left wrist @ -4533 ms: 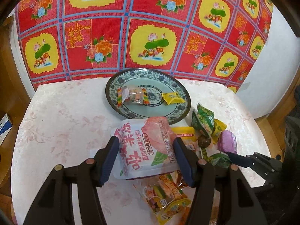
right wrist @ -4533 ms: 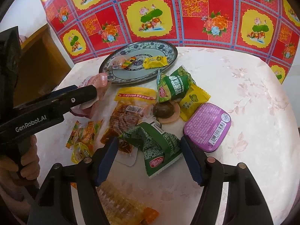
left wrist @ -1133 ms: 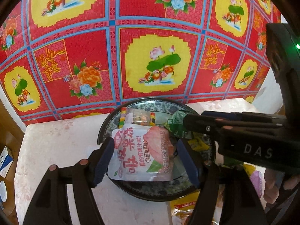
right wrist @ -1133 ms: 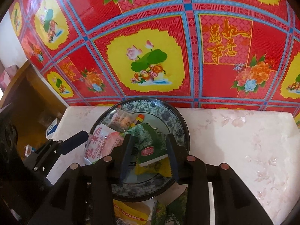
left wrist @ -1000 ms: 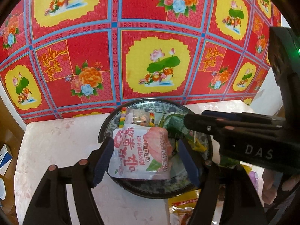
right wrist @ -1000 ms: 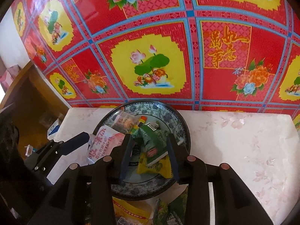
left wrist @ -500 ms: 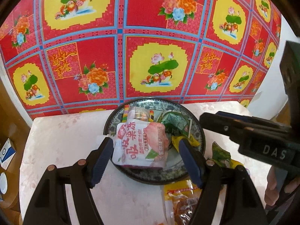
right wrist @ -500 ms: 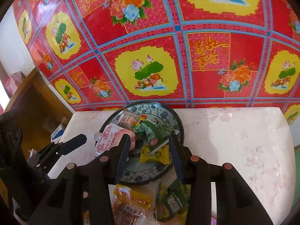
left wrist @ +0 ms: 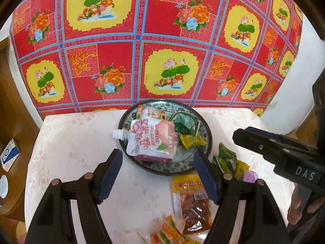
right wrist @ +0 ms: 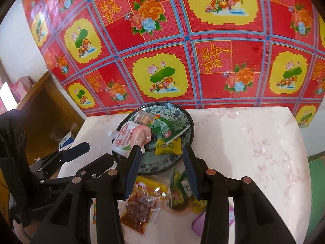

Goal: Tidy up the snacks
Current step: 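Withdraw both grippers from the plate back over the table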

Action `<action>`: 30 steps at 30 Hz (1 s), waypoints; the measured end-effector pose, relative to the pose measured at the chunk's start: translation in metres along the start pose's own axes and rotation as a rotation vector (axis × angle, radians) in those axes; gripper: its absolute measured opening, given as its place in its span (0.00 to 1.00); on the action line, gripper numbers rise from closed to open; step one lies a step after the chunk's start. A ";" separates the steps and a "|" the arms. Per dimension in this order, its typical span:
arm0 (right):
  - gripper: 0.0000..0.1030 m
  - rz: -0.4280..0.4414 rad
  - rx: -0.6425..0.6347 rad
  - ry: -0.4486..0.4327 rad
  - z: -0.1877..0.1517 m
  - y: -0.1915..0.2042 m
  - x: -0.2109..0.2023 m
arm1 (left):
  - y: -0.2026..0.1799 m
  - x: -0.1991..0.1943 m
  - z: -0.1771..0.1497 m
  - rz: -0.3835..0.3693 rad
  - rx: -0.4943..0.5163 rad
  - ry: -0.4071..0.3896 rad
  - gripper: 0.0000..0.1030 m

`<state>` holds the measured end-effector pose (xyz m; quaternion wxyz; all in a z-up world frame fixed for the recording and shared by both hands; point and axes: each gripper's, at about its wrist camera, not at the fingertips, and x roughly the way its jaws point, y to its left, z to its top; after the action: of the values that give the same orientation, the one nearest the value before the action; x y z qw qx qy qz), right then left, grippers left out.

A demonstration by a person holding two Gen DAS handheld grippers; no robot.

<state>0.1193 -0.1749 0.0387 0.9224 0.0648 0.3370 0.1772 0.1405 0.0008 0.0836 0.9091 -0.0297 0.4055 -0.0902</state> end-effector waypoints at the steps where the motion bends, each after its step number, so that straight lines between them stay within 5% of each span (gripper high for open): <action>1: 0.42 -0.003 -0.001 0.000 -0.002 0.000 -0.003 | 0.000 -0.003 -0.002 0.000 0.001 0.003 0.74; 30: 0.42 -0.046 0.002 0.076 -0.070 -0.013 -0.032 | 0.007 -0.025 -0.060 -0.005 -0.028 0.131 0.74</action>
<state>0.0546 -0.1989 0.0010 0.9127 0.0513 0.3732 0.1581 0.0802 0.0136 0.0612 0.8799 -0.0373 0.4654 -0.0886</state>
